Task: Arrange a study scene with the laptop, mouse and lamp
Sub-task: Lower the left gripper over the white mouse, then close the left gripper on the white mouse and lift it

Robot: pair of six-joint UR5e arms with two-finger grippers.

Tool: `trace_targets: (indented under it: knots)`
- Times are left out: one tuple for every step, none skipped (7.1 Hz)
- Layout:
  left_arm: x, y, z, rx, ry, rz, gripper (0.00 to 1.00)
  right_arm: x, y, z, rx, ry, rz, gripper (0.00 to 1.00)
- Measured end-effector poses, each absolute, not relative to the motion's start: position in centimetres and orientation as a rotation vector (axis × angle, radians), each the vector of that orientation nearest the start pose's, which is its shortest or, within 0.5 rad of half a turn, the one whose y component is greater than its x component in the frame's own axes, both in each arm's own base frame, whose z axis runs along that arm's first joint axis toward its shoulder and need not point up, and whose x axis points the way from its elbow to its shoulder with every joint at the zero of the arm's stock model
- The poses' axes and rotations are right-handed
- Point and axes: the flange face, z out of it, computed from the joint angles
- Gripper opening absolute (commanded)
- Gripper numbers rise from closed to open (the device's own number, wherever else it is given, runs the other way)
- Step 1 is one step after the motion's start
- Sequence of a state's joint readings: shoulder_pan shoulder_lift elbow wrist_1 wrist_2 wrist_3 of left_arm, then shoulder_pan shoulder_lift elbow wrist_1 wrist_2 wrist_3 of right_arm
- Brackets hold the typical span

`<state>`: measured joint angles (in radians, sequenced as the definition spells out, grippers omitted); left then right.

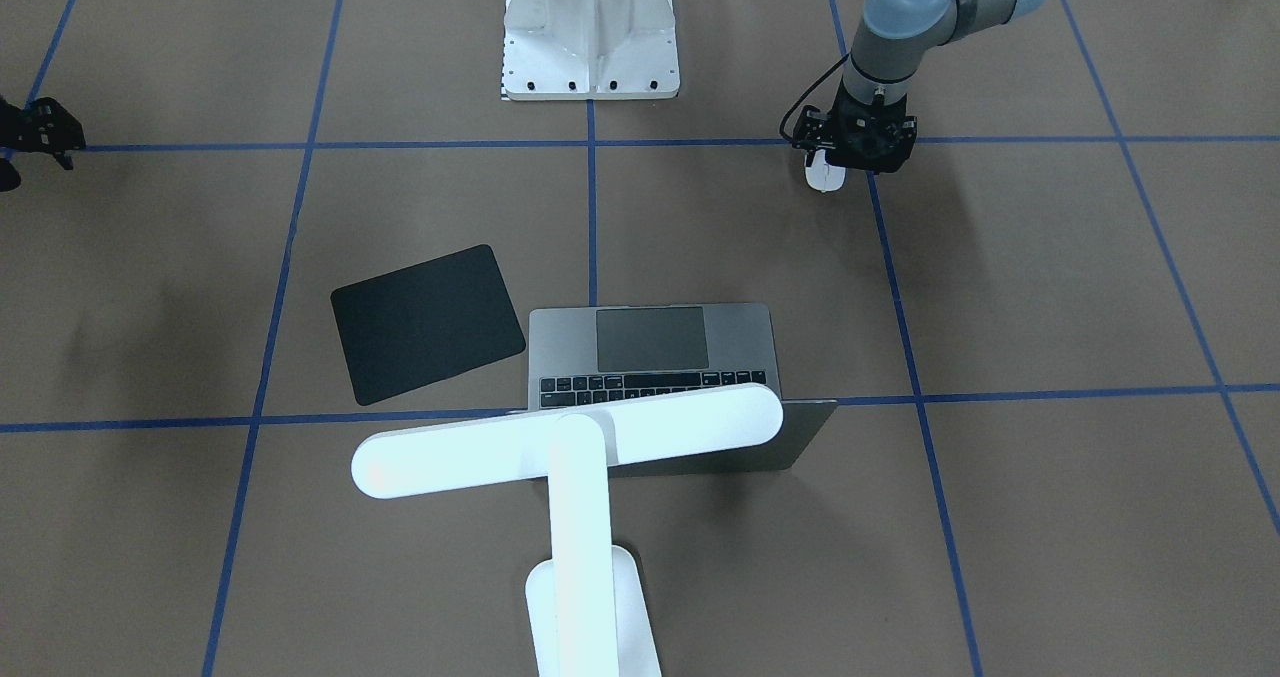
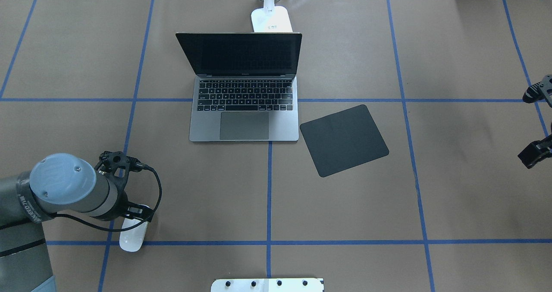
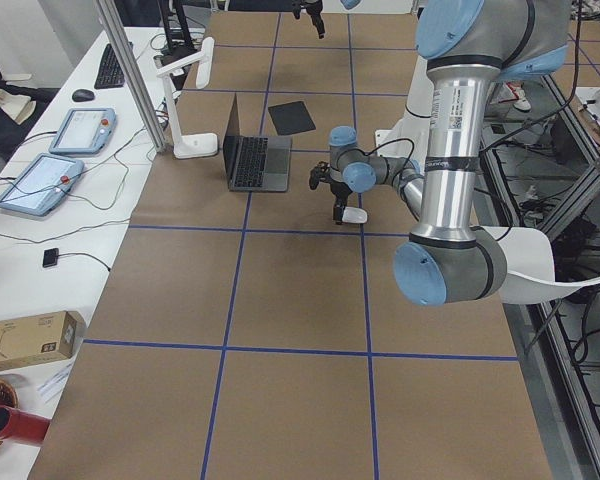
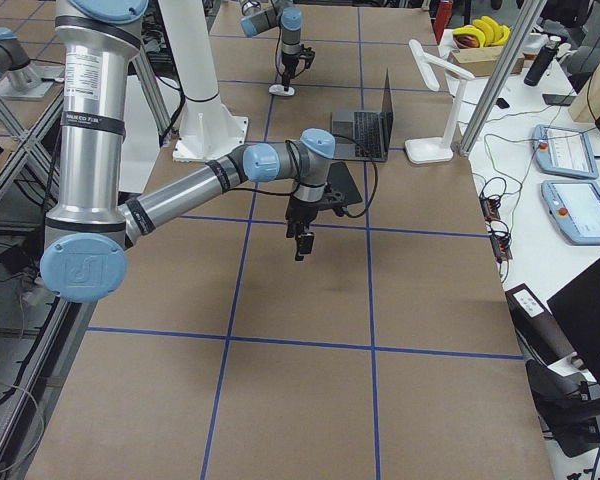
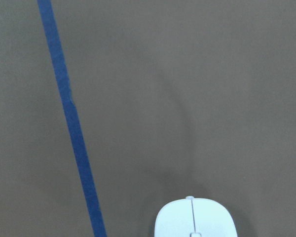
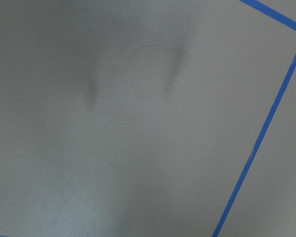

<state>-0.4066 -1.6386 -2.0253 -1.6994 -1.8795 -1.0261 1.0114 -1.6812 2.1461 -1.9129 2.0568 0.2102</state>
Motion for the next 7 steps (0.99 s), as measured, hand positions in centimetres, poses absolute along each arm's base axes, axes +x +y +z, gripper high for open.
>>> trace_targets:
  knots:
    - [42.5, -29.3, 40.5, 0.028, 0.713, 0.233, 1.00, -14.5, -39.7, 48.4, -0.071, -0.498, -0.371, 1.00]
    - [42.7, -29.1, 40.5, 0.024, 0.713, 0.232, 1.00, -14.5, -39.7, 48.4, -0.071, -0.498, -0.369, 1.00]
    - [42.9, -28.8, 40.6, 0.021, 0.711, 0.231, 1.00, -14.4, -39.7, 48.4, -0.070, -0.498, -0.368, 1.00]
    - [43.4, -28.2, 40.7, 0.019, 0.708, 0.230, 1.00, -14.4, -39.7, 48.4, -0.070, -0.498, -0.367, 1.00]
    - [43.8, -27.5, 40.6, 0.016, 0.706, 0.228, 1.00, -14.4, -39.7, 48.4, -0.069, -0.498, -0.367, 1.00]
    - [44.1, -27.2, 40.6, 0.013, 0.705, 0.227, 0.99, -14.3, -39.7, 48.4, -0.069, -0.499, -0.366, 1.00]
    - [44.2, -26.9, 40.7, 0.011, 0.703, 0.229, 0.93, -14.3, -39.7, 48.4, -0.069, -0.499, -0.366, 1.00]
